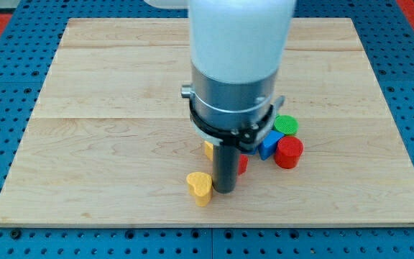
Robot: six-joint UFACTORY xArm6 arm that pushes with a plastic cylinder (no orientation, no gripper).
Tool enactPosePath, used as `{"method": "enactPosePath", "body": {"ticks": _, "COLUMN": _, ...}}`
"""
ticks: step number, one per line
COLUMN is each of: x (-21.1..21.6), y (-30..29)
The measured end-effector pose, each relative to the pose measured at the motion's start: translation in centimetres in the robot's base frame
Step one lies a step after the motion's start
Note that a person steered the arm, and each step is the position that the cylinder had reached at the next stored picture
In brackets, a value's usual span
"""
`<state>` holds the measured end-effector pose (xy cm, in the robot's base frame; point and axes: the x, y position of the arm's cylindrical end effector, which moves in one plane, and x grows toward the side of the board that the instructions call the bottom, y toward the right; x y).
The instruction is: Move the yellow heart to the left of the yellow hexagon
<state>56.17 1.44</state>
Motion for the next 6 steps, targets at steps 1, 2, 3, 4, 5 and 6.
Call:
{"method": "enactPosePath", "body": {"ticks": 1, "x": -0.3, "y": -0.1}}
{"method": "enactPosePath", "body": {"ticks": 2, "x": 1.3, "y": 0.6}}
{"method": "enactPosePath", "body": {"ticks": 3, "x": 4.6, "y": 3.5}}
{"method": "enactPosePath", "body": {"ticks": 4, "x": 4.6, "y": -1.1}}
{"method": "enactPosePath", "body": {"ticks": 5, "x": 0.3, "y": -4.5}}
{"method": "enactPosePath", "body": {"ticks": 6, "x": -3.8, "y": -4.7}}
